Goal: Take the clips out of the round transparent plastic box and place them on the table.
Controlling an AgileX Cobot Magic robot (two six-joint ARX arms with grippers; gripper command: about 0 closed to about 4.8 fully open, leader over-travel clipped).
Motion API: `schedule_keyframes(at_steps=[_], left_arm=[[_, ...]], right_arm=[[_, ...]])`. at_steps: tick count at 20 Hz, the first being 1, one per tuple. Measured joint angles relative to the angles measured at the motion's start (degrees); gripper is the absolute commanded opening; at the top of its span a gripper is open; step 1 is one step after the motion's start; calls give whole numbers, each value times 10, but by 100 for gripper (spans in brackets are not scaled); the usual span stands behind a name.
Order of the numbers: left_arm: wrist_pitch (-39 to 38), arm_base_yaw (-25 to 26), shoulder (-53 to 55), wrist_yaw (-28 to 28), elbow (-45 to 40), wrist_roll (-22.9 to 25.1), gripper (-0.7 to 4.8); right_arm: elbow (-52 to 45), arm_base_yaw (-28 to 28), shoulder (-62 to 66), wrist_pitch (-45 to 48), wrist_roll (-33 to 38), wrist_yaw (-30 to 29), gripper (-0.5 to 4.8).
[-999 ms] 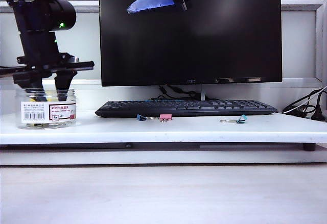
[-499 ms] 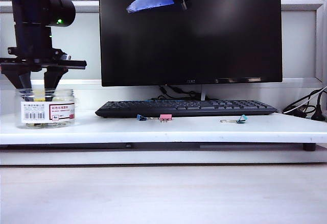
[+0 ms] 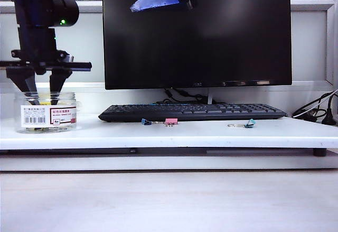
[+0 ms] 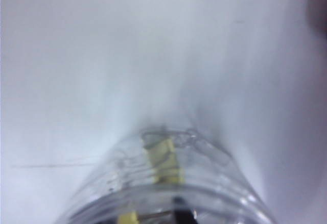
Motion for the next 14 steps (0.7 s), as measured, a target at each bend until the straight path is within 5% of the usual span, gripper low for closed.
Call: schedule_keyframes(at_steps=[14], left_arm=[[40, 0, 14, 19, 0, -1, 46]], right_arm=[[0, 0, 0, 0, -11, 0, 212]])
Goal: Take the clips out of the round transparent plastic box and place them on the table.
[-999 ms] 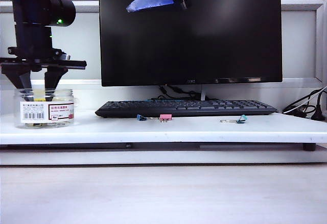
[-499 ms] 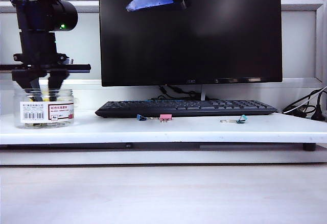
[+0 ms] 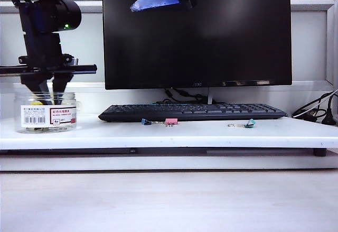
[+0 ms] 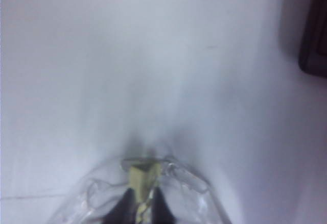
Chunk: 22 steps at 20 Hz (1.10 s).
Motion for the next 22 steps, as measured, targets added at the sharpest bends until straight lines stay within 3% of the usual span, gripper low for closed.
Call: schedule_keyframes(at_steps=[1, 2, 11, 22], left_arm=[[0, 0, 0, 0, 0, 0, 37], [0, 0, 0, 0, 0, 0, -5], [9, -3, 1, 13, 0, 4, -6], [12, -9, -58, 13, 1, 63, -6]], right_arm=[[0, 0, 0, 0, 0, 0, 212], [0, 0, 0, 0, -1, 0, 212], [0, -2, 0, 0, -9, 16, 212], [0, -10, 0, -1, -16, 42, 212]])
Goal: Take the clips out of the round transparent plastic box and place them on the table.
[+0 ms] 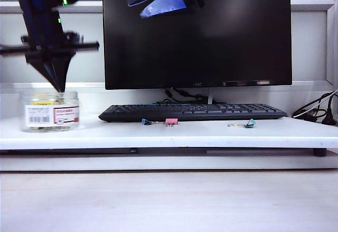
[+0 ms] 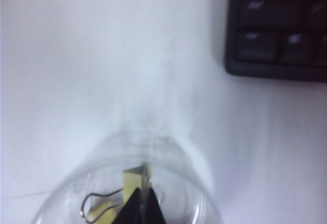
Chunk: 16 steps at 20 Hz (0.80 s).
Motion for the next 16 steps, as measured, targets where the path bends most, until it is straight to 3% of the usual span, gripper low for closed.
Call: schedule_keyframes(at_steps=[6, 9, 16], left_arm=[[-1, 0, -71, 0, 0, 40, -6], [-2, -3, -91, 50, 0, 58, -6], [12, -91, -88, 90, 0, 109, -6]], right_arm=[[0, -14, 0, 0, -3, 36, 212], [0, -35, -1, 0, -2, 40, 212], [0, -79, -3, -20, 2, 42, 212]])
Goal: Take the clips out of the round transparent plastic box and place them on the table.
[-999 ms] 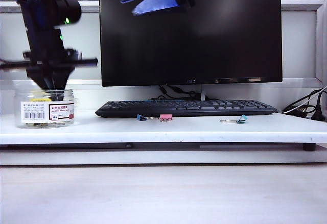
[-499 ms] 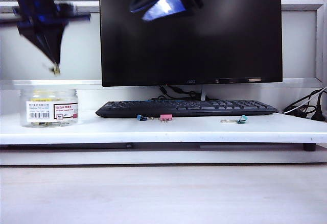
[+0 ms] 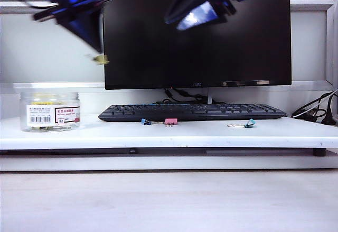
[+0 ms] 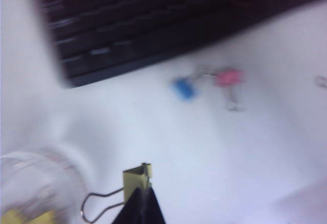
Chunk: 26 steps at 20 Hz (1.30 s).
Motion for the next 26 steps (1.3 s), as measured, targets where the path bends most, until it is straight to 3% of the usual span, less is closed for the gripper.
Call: schedule_keyframes(at_steps=[10, 20, 26], left_arm=[[18, -17, 118, 37, -4, 20, -6], [54, -17, 159, 52, -3, 20, -6], [58, -17, 164, 52, -3, 20, -4]], right_arm=[[0, -17, -13, -31, 0, -15, 212], [3, -17, -14, -18, 5, -172, 212], [21, -17, -14, -7, 27, -178, 212]])
